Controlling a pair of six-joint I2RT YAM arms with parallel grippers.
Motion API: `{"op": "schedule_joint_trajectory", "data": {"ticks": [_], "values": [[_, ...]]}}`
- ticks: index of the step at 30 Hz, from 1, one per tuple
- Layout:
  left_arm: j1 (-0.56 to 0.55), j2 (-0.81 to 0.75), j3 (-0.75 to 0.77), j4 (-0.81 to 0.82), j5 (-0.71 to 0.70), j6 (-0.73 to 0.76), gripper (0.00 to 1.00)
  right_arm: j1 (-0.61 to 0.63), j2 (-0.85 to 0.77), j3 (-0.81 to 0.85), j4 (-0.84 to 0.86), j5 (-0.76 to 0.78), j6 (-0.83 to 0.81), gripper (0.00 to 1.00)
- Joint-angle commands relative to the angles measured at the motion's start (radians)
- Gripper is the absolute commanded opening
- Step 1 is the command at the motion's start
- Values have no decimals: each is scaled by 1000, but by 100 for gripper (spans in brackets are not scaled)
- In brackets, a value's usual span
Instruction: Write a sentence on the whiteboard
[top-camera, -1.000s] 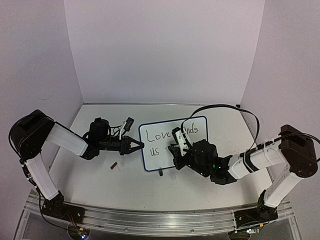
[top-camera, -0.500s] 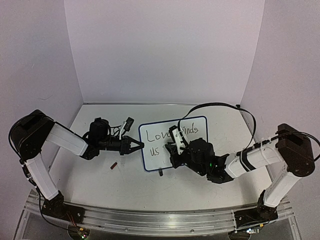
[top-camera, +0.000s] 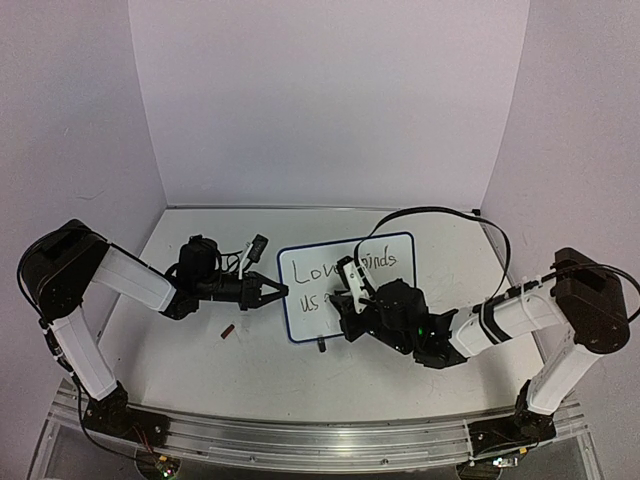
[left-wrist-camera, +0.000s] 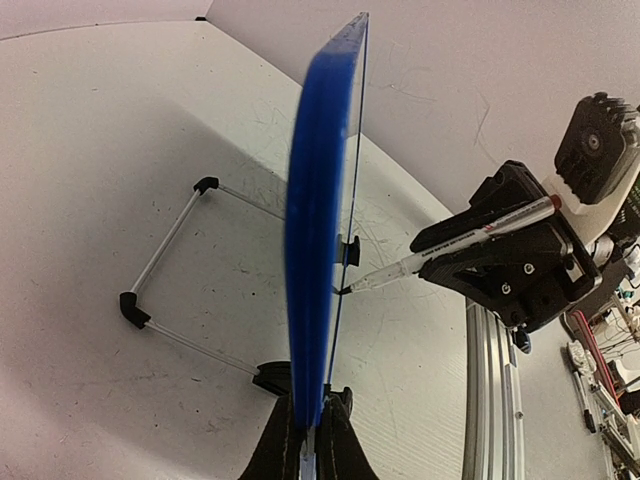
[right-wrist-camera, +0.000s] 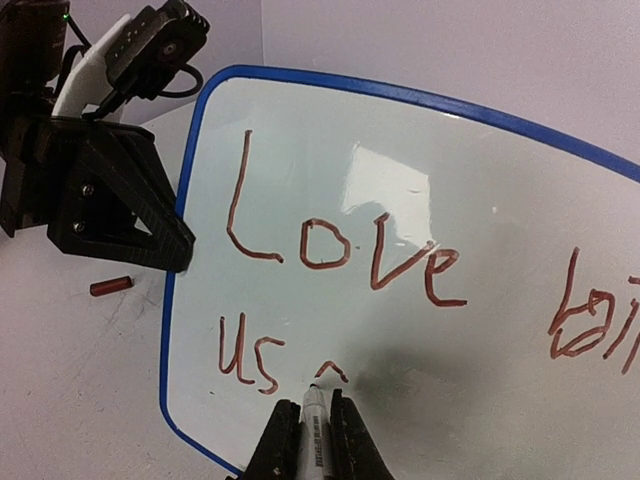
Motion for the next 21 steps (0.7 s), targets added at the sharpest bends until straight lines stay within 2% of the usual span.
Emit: {"op": "schedule_joint_trajectory", "data": {"ticks": [1,21], "values": [[1,-43,0,29,-24,22,0,6,3,-13,-13,5,30,0],[2,-45,-2,29,-25,21,0,-7,-12,8,-2,108,-2,0]]}}
